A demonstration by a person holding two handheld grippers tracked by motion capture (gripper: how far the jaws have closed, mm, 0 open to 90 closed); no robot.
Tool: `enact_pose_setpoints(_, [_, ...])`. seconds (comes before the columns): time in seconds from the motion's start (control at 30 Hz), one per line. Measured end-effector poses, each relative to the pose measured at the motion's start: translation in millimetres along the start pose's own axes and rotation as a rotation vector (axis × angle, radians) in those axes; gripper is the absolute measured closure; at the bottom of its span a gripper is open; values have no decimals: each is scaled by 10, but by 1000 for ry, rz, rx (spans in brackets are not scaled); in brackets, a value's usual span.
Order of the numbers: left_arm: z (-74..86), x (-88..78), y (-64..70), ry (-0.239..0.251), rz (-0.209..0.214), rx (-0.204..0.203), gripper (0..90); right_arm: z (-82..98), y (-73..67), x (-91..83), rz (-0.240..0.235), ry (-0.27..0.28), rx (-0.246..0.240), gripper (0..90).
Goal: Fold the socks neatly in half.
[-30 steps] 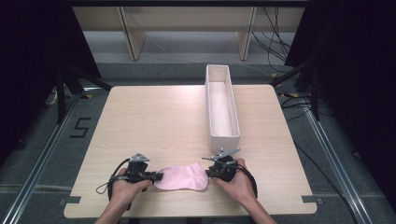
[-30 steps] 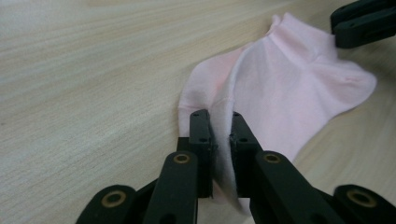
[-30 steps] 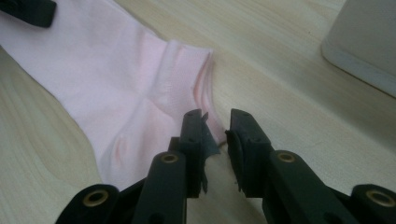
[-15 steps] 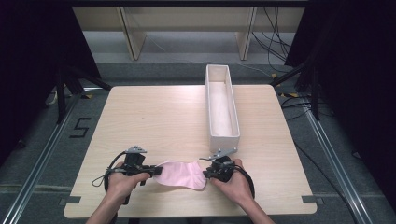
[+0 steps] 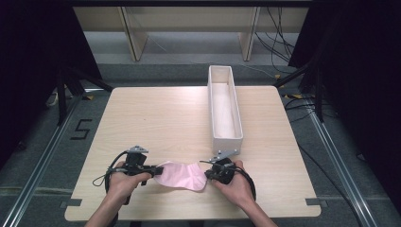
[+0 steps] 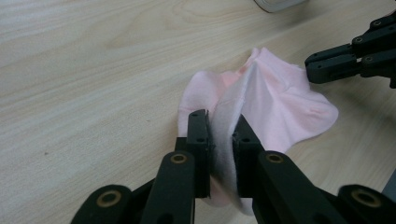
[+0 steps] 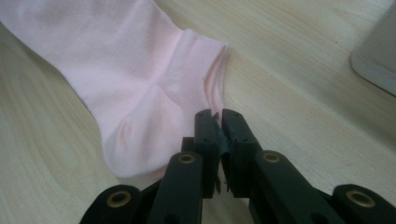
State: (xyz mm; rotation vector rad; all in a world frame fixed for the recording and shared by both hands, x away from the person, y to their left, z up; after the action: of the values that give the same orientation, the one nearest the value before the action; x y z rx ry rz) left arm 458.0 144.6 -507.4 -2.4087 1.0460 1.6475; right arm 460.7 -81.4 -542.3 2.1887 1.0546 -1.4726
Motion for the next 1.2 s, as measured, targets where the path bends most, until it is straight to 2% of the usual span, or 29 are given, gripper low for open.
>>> enact_pose_setpoints(0.03, [-11, -6, 11, 0, 2, 1, 809, 9, 9, 1, 6, -10, -11, 852])
enact_pose_setpoints(0.13, [-51, -21, 52, 6, 12, -2, 802, 14, -1, 7, 0, -15, 0, 850])
enact_pose_setpoints(0.37, [-115, 14, 154, -13, 29, -6, 805, 11, -3, 7, 1, -14, -1, 843])
enact_pose_setpoints(0.47, [-150, 32, 208, -14, 37, 0, 808, 5, 2, 12, 2, -9, -1, 843])
enact_pose_setpoints(0.5, [-160, 38, 222, -12, 28, 3, 810, 5, 2, 13, 1, -10, -3, 843])
enact_pose_setpoints(0.53, [-166, 49, 241, -18, 42, 9, 810, 3, 1, 15, 1, -9, -2, 842])
enact_pose_setpoints(0.6, [-183, 78, 275, -20, 36, -2, 810, 6, 3, 17, 3, -11, -5, 842])
enact_pose_setpoints(0.63, [-186, 96, 287, -29, 45, 9, 811, -3, -4, 30, 2, 6, -1, 842])
enact_pose_setpoints(0.77, [-220, 167, 367, -41, 49, 24, 811, -2, -6, 31, 2, 6, -1, 840])
enact_pose_setpoints(0.8, [-231, 189, 386, -41, 53, 24, 811, 11, -7, 18, 0, -12, 2, 840])
enact_pose_setpoints(0.87, [-250, 223, 416, -47, 52, 26, 810, 9, 0, 17, 7, -10, -6, 840])
enact_pose_setpoints(0.9, [-265, 246, 437, -40, 65, 22, 811, 5, 10, 29, 13, -5, -21, 840])
enact_pose_setpoints(0.93, [-270, 254, 447, -47, 52, 26, 811, 6, 8, 30, 12, -5, -20, 840])
enact_pose_setpoints(0.97, [-282, 273, 465, -44, 56, 27, 811, 9, -5, 23, 2, -11, -6, 839])
enact_pose_setpoints(1.07, [-304, 320, 508, -49, 60, 43, 811, 10, -9, 25, -1, -12, -6, 839])
enact_pose_setpoints(1.1, [-318, 340, 532, -43, 60, 34, 811, 9, -7, 26, 0, -11, -8, 839])
enact_pose_setpoints(1.13, [-317, 355, 541, -51, 67, 47, 811, 9, -9, 26, -1, -12, -6, 839])
enact_pose_setpoints(1.17, [-331, 378, 572, -39, 72, 27, 811, 8, -9, 27, -1, -11, -7, 839])
enact_pose_setpoints(1.2, [-331, 389, 584, -46, 75, 40, 811, 8, -9, 27, -1, -11, -6, 839])
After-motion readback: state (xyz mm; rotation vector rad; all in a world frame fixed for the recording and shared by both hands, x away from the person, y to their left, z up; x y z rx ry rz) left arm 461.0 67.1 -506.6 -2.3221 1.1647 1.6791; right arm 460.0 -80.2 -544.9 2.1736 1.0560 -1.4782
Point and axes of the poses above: each handheld gripper's, and its own axes: x roughly forward along the jaws, z roughly out of its underside, y roughly to its right, the point moved 7 cm from there along x, roughly forward along the jaws, and after that the axes turned 14 degrees about -y, right-handed, at the moved point
